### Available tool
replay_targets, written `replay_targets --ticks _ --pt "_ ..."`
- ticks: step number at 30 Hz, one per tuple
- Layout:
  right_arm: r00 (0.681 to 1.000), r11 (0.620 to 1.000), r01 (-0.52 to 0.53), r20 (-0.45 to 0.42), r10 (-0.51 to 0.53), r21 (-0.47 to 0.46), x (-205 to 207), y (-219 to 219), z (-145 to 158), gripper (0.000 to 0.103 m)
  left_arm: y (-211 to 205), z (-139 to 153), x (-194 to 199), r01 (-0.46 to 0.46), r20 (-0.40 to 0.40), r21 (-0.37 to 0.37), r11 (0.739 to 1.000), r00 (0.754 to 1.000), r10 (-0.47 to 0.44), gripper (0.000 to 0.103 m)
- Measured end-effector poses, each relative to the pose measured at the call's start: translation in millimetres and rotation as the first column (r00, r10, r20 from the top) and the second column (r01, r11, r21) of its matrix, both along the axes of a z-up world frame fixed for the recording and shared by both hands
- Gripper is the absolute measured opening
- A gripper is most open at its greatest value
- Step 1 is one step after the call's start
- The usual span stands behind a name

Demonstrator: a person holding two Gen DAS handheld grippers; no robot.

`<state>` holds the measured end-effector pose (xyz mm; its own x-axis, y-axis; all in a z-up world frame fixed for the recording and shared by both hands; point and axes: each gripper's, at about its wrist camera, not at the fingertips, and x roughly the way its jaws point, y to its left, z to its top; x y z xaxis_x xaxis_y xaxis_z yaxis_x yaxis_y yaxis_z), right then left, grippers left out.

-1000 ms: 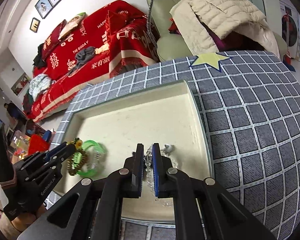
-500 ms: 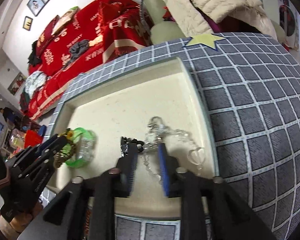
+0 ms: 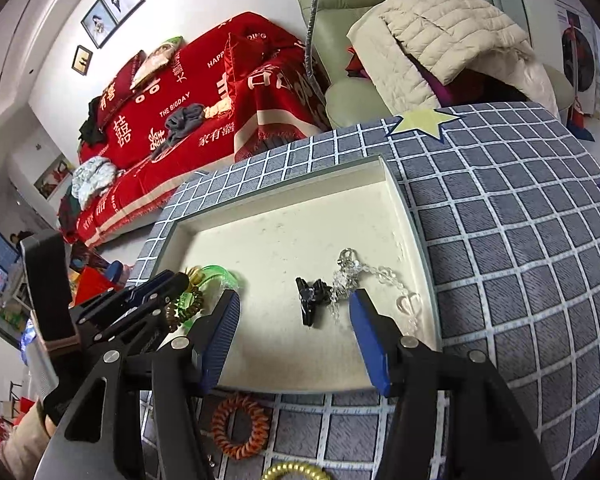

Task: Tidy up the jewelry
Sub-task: 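Open the left tool over the green bangle while the right tool drops the crystal chain beside the claw clip, then move the left tool to the beige bunny clip while the right tool approaches the yellow spiral tie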

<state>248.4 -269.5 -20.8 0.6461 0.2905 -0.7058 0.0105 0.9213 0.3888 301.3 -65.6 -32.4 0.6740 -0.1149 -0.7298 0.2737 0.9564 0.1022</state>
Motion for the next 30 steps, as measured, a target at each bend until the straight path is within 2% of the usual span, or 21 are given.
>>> replay_targets --ticks 2,3,4,5,7,12,15,21,26,30 --pt "1.0 1.0 0.005 -0.003 -0.005 0.006 -5 -2 1 0.061 1 3 -1 -0.004 -0.004 -0.011 1.0 1.0 0.004 0.035" --pt "1.0 1.0 0.005 -0.007 -0.005 0.011 -7 -3 0 0.061 2 5 -1 -0.008 -0.005 -0.02 1.0 1.0 0.008 0.047" --pt "1.0 1.0 0.002 -0.013 -0.001 0.02 -10 -4 -1 0.061 4 7 -2 -0.013 -0.003 -0.026 1.0 1.0 0.013 0.069" --pt "1.0 0.999 -0.001 -0.019 0.001 0.032 -11 -5 -2 0.061 5 10 -3 -0.029 0.013 -0.026 0.999 0.999 0.03 0.103" --pt "1.0 0.999 -0.003 -0.027 0.004 0.048 -16 -6 -4 0.061 7 18 -10 -0.04 0.081 -0.023 0.999 0.996 0.042 0.103" --pt "0.999 0.999 -0.011 -0.03 0.012 0.037 -28 -5 -4 0.062 5 22 -15 -0.021 0.088 -0.012 1.0 0.996 0.022 0.103" --pt "1.0 0.999 -0.019 -0.024 0.02 0.034 -35 -5 -3 0.083 7 26 -23 -0.02 0.094 -0.009 1.0 0.995 0.021 0.103" --pt "1.0 0.999 -0.021 -0.006 0.022 0.047 -55 -5 0 0.084 23 31 -47 -0.036 0.081 -0.004 0.999 0.996 0.036 0.103" --pt "1.0 0.999 -0.008 -0.011 0.008 0.05 -70 -4 -3 0.084 43 29 -67 -0.079 0.041 -0.046 0.996 0.996 0.081 0.103" --pt "1.0 1.0 0.0 -0.013 0.001 0.017 -84 -2 -2 0.084 56 25 -83 -0.081 0.009 -0.065 0.995 0.997 0.082 0.103"
